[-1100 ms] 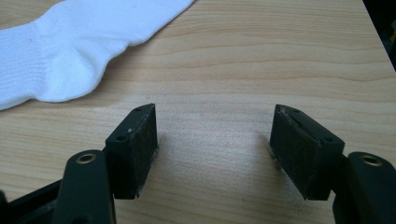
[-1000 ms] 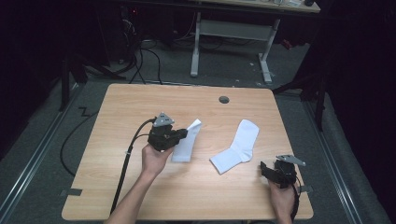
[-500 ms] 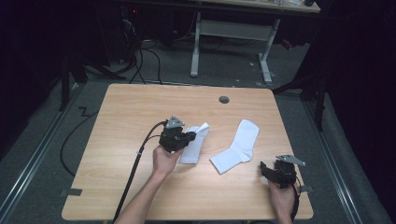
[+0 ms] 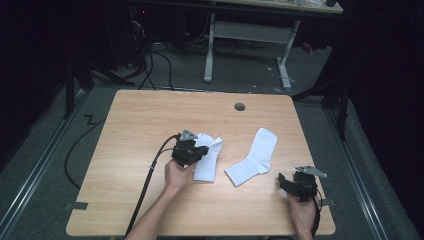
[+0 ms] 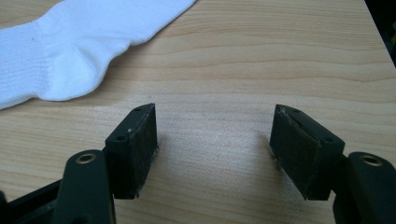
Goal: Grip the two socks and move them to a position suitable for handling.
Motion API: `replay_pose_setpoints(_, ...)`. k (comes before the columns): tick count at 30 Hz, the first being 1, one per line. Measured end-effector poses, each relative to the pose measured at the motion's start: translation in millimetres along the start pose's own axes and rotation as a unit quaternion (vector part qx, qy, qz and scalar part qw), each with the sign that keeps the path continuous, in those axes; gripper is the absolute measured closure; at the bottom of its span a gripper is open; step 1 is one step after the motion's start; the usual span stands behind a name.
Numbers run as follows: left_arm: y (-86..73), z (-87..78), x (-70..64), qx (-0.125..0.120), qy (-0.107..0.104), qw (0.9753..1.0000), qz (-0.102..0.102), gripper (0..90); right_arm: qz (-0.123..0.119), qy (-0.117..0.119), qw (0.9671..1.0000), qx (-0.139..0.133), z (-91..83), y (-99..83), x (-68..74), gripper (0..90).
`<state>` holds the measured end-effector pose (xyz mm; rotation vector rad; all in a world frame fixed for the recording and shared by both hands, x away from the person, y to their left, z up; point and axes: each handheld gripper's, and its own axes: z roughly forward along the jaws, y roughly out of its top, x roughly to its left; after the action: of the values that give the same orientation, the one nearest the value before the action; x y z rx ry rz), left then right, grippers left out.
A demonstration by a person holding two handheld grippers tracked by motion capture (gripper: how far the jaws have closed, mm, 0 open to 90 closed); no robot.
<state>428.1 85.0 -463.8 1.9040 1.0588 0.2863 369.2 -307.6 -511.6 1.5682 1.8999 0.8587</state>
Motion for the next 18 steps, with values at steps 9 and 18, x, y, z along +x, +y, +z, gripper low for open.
replay_pose_setpoints(9,-12.9,18.7,3.2,0.032,0.008,0.9994,0.003,80.5,-0.005,0.003,1.0000,-0.001,0.7,0.4,0.7,32.3)
replay_pose_setpoints(18,-24.3,22.5,10.3,0.048,0.020,0.9986,-0.004,76.5,-0.028,0.032,0.9990,-0.007,1.7,2.0,3.0,45.8)
